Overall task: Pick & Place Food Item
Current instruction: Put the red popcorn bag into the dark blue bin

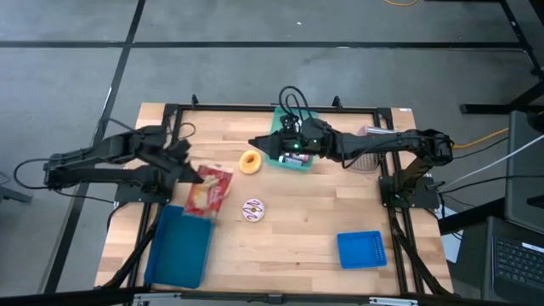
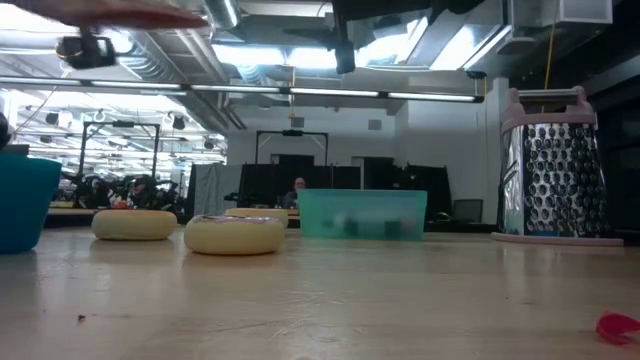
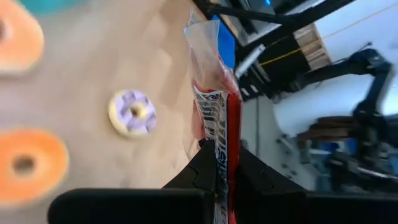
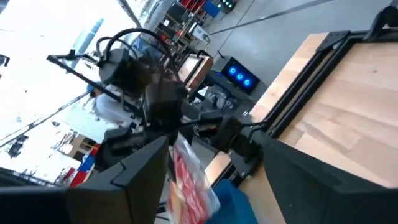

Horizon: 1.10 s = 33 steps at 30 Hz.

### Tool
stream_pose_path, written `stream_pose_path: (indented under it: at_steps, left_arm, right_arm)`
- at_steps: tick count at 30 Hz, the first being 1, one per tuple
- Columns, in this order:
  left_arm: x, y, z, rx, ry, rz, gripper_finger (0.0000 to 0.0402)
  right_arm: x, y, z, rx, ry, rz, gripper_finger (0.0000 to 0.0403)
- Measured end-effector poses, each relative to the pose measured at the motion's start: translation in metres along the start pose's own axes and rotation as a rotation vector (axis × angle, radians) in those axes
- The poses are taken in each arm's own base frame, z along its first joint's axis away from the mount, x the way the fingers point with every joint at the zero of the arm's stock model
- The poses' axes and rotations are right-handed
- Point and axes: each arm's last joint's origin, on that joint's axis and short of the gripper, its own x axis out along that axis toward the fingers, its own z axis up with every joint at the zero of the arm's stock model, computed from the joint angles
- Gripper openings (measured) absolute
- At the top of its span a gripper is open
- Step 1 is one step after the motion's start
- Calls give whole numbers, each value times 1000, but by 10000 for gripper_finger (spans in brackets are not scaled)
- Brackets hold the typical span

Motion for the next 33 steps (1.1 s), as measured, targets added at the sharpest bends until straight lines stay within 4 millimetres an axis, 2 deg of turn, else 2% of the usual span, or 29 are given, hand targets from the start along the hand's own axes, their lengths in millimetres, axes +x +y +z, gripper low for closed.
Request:
stream_pose_path:
  at_steps: [4, 8, 12, 15, 22, 33]
  left_arm:
    - [-21, 0, -19, -133, 1, -8, 16]
    - [-41, 3, -34, -240, -75, -11, 17]
    - [-53, 11, -47, -304, -94, 19, 17]
    - [-55, 15, -52, -317, -46, 51, 18]
    - [-48, 20, -60, -267, 196, 94, 19]
    - [-35, 21, -58, -136, 387, 131, 19]
  right_arm:
    - [0, -1, 0, -10, 6, -4, 246]
    - [0, -1, -1, -13, 15, -4, 237]
    - [0, -1, -1, -14, 21, -5, 235]
    - [0, -2, -2, -14, 33, -9, 235]
    - [0, -3, -3, -10, 47, -15, 235]
    - [0, -4, -4, 10, 53, -26, 235]
